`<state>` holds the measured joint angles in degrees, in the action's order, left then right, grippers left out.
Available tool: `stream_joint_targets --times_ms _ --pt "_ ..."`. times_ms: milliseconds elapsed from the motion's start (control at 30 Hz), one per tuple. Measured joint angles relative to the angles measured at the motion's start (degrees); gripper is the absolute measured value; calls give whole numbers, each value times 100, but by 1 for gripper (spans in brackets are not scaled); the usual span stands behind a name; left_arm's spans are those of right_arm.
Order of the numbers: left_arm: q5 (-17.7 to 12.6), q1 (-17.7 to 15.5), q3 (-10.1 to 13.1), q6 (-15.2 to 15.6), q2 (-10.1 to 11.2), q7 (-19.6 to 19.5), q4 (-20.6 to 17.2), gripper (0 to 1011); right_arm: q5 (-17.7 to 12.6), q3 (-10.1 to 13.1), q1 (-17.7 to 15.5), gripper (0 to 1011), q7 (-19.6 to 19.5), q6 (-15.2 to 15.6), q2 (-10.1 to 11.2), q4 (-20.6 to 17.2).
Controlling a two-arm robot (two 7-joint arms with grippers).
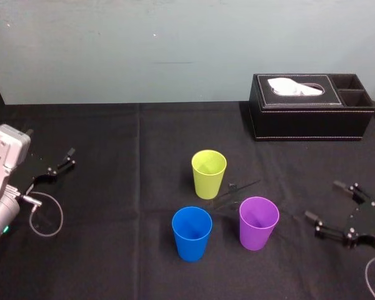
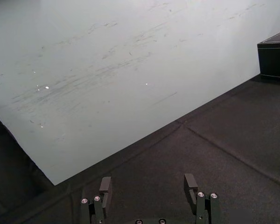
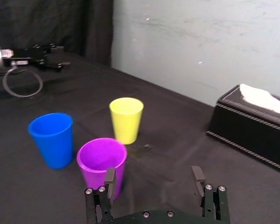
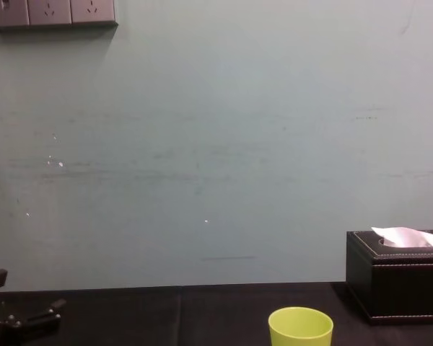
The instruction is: Stack the three plastic cups sequentially using one hand.
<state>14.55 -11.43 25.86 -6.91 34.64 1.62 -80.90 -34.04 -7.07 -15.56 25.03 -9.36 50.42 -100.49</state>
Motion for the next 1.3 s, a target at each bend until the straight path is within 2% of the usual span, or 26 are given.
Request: stream_joint_targets --times_ms 300,567,900,1300 --pt "0 0 0 0 0 0 0 1011 -38 -80 -145 1003 441 28 -22 69" --pt "0 0 0 0 0 0 0 1011 186 -226 -136 1003 556 99 -162 121" --pt "0 0 0 0 0 0 0 1011 458 -359 59 1003 635 252 -408 217" --pt "0 0 0 0 0 0 0 1011 608 -404 243 1003 716 393 -633 236"
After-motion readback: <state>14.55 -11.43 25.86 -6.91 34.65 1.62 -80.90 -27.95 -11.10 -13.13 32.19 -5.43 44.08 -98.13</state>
